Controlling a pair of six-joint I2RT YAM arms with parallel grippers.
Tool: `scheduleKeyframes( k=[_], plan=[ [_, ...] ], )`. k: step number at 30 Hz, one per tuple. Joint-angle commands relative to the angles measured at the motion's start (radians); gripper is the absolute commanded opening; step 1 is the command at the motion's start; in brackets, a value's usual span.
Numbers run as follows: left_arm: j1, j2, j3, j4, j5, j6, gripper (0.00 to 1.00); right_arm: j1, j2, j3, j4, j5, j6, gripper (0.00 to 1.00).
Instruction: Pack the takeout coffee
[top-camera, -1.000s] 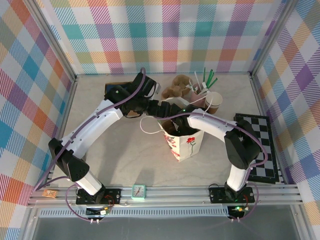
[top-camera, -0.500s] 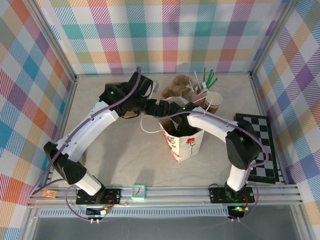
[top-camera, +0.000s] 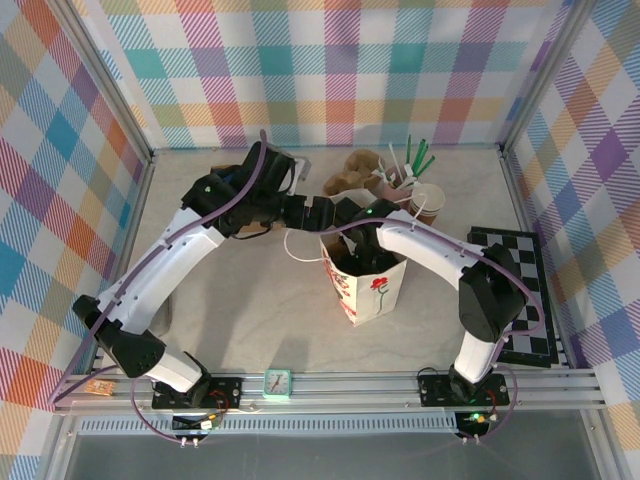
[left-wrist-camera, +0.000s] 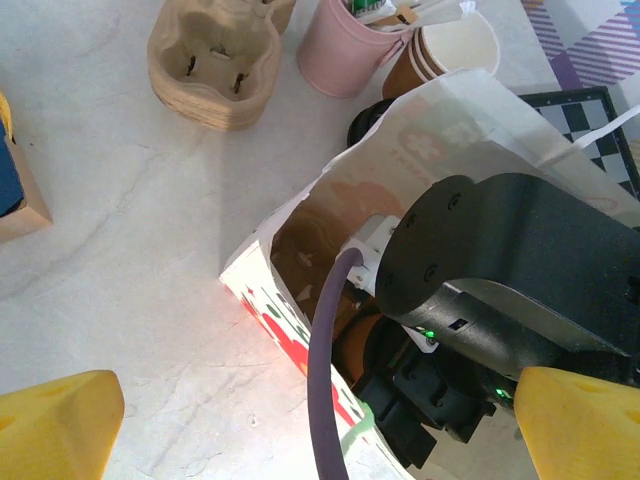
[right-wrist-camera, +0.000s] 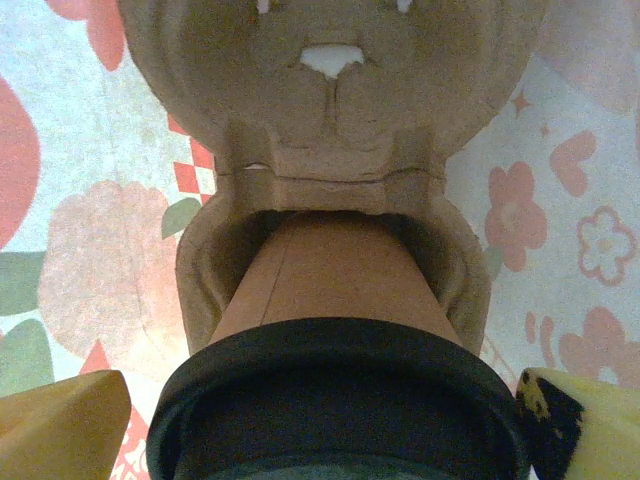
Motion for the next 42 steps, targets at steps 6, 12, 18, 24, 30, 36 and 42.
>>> scheduleKeyframes(
  k=[6,12,18,24,30,36,42],
  plan=[
    [0.006,-0.039,0.033,-0.038,0.006,-0.002,1.00,0.012,-0.036,0.048,-0.066,-0.003,-0.001,0.99],
    [0.006,-0.047,0.034,-0.038,0.005,-0.004,1.00,0.016,-0.043,0.065,-0.084,0.004,0.000,0.99],
    [0.006,-0.052,0.037,-0.042,0.002,-0.004,1.00,0.024,-0.042,0.089,-0.104,0.017,0.002,0.99],
    [0.006,-0.059,0.037,-0.044,-0.001,-0.002,1.00,0.032,-0.043,0.120,-0.130,0.029,0.003,0.99],
    [0.006,-0.065,0.039,-0.050,-0.009,-0.002,1.00,0.041,-0.050,0.142,-0.148,0.039,0.005,0.99],
    [0.006,-0.073,0.040,-0.050,-0.013,-0.002,1.00,0.047,-0.049,0.173,-0.169,0.046,0.006,0.99],
    [0.006,-0.070,0.046,-0.051,-0.016,-0.001,1.00,0.052,-0.051,0.207,-0.195,0.060,0.003,0.99]
  ],
)
